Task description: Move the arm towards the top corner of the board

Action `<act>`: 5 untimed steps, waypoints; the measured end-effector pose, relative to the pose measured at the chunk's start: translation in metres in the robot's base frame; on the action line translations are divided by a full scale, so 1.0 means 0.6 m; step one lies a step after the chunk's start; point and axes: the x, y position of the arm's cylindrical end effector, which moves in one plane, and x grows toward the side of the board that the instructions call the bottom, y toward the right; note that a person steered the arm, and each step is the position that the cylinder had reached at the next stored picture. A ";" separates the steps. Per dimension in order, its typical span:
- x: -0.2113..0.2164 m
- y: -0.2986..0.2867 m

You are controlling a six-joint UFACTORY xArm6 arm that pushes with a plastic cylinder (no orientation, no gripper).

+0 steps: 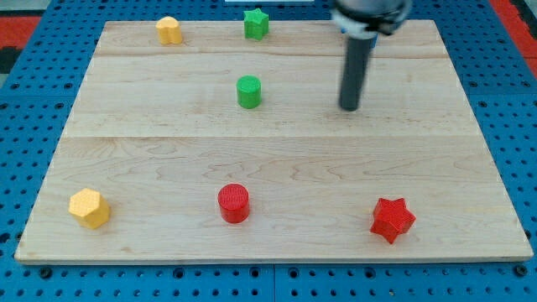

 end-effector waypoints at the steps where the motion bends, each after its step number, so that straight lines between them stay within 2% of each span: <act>1: -0.078 0.153; 2: -0.176 0.212; 3: -0.283 0.216; 5: -0.299 0.121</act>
